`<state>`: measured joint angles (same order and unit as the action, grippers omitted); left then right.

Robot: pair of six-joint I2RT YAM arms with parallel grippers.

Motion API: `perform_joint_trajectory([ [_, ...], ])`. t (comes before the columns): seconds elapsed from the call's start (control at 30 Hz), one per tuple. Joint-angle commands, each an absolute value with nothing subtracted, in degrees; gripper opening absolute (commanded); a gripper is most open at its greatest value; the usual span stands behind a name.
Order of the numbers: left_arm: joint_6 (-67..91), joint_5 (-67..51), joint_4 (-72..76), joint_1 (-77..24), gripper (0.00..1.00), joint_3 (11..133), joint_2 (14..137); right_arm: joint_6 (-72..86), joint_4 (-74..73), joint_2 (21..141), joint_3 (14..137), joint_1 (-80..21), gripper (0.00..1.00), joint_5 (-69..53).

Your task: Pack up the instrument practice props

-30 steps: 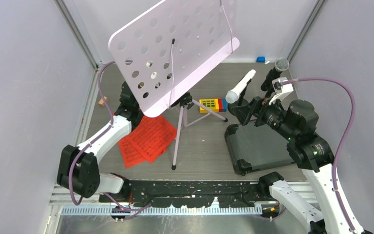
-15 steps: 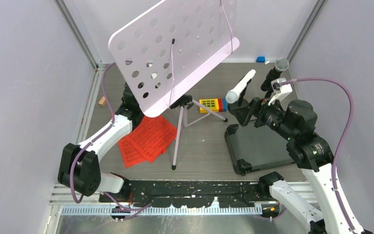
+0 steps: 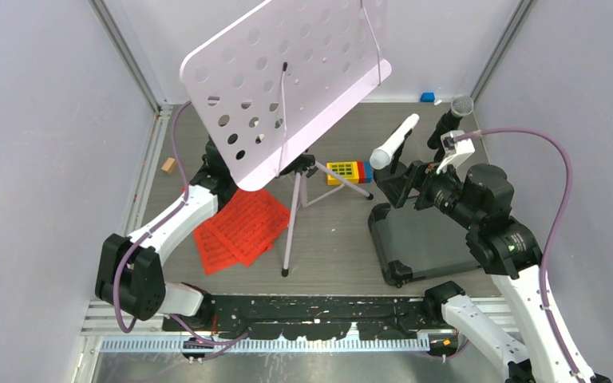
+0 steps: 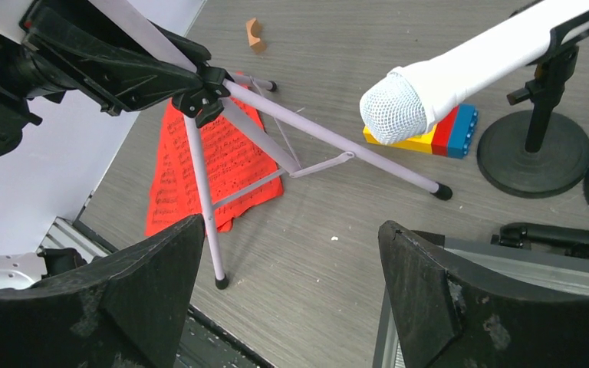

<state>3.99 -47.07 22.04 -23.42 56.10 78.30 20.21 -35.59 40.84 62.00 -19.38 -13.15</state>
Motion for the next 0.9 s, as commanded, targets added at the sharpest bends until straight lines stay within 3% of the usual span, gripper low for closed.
perform_joint_trajectory([
  [0.0, 2.1, -46.6, 20.4, -23.1, 0.1, 57.8, 78.4, 23.2, -33.1, 40.6, 60.9, -19.3, 0.88, -13.0],
  [0.1, 2.6, -46.7, 20.2, -23.0, 0.0, 57.6, 78.3, 26.3, -31.7, 41.9, 60.2, -19.3, 0.85, -13.2],
  [0.4, 2.7, -43.7, 19.0, -23.0, 0.0, 56.1, 77.3, 46.3, -17.3, 46.1, 53.7, -19.7, 0.83, -17.2],
  [0.43, 2.8, -43.6, 19.2, -23.1, 0.02, 56.0, 77.2, 47.1, -15.1, 46.9, 53.3, -20.4, 0.83, -17.1],
  [0.5, 3.5, -43.1, 20.2, -23.1, 0.31, 55.6, 77.0, 48.1, -13.9, 48.0, 53.1, -22.2, 0.83, -15.6],
  [0.63, 6.3, -42.7, 24.0, -23.1, 0.51, 55.2, 76.6, 46.7, -15.1, 49.9, 53.8, -25.8, 0.83, -11.8],
  [0.87, 7.7, -43.5, 25.1, -23.0, 0.6, 56.7, 76.5, 46.1, -15.6, 50.2, 53.0, -27.7, 0.83, -10.4],
])
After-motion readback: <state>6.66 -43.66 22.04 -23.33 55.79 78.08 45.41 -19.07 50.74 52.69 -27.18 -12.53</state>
